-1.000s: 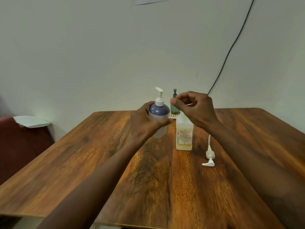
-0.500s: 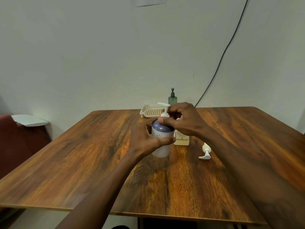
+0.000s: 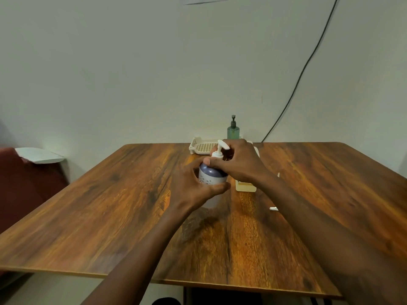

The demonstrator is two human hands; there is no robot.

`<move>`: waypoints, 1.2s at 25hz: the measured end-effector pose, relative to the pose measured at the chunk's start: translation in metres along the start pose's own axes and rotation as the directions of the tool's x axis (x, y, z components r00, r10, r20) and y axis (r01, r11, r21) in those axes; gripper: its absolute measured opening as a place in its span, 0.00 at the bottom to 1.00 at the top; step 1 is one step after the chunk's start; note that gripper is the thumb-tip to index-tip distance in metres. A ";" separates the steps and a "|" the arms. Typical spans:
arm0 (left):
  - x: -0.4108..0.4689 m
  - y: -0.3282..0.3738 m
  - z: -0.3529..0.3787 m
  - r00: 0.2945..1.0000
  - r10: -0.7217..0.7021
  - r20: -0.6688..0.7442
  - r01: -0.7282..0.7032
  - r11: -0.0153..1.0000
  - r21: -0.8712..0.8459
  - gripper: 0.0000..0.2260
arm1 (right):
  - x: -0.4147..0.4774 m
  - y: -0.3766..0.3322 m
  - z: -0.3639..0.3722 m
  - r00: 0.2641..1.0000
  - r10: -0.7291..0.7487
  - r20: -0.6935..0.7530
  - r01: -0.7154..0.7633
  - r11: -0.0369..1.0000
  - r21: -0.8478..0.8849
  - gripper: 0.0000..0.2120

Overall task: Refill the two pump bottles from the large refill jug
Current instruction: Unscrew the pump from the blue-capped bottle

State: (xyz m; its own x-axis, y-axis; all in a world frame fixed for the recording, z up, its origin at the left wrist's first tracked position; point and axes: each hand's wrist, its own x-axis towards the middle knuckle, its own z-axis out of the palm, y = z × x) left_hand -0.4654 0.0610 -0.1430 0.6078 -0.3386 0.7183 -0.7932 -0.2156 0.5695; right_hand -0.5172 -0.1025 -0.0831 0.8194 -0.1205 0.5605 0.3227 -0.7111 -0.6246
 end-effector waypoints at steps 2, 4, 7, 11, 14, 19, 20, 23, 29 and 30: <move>-0.001 -0.007 -0.005 1.000 -0.014 0.012 0.014 1.000 -0.006 0.32 | 0.004 -0.001 -0.008 0.975 0.042 0.218 -0.102 0.957 0.272 0.24; -0.003 -0.011 -0.010 0.999 -0.035 -0.002 0.035 0.999 -0.001 0.33 | 0.006 0.001 -0.010 0.946 0.037 0.322 -0.153 0.927 0.342 0.40; -0.005 -0.015 -0.011 0.998 -0.062 -0.015 0.062 0.998 0.019 0.30 | 0.009 -0.001 0.004 0.990 0.058 0.132 -0.059 0.998 0.007 0.39; -0.001 -0.018 -0.010 0.998 -0.068 -0.003 0.068 0.995 0.070 0.30 | 0.007 -0.005 0.015 0.998 -0.015 -0.053 0.008 0.992 -0.129 0.25; 0.002 -0.023 -0.013 0.997 -0.069 0.030 0.067 0.996 0.063 0.34 | 0.008 -0.004 0.013 0.999 0.031 0.012 -0.032 0.996 0.082 0.22; 0.001 -0.043 -0.017 0.985 -0.147 0.089 0.139 0.987 0.085 0.36 | 0.017 -0.008 -0.002 1.000 -0.018 -0.026 0.024 0.959 0.282 0.23; 0.000 -0.048 -0.017 0.984 -0.159 0.081 0.152 0.985 0.086 0.37 | 0.018 -0.011 -0.005 0.996 -0.042 -0.077 0.063 0.953 0.296 0.22; 0.000 -0.062 -0.020 0.976 -0.208 0.056 0.202 0.975 0.095 0.41 | 0.018 -0.015 -0.013 0.960 -0.094 -0.263 0.183 0.923 0.339 0.16; 0.004 -0.074 -0.024 0.959 -0.269 -0.093 0.278 0.955 0.105 0.38 | 0.013 0.016 -0.003 0.946 -0.258 -0.198 0.274 0.960 0.062 0.18; 0.005 -0.072 -0.023 0.958 -0.265 -0.110 0.276 0.956 0.101 0.38 | 0.010 0.028 0.008 0.952 -0.287 -0.107 0.287 0.958 -0.016 0.18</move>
State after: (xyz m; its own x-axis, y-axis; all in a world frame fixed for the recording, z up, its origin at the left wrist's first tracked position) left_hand -0.4042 0.0955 -0.1712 0.7965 -0.1664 0.5813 -0.5943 -0.3922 0.7021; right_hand -0.4957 -0.1180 -0.0995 0.6364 0.0150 0.7712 0.5365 -0.7269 -0.4286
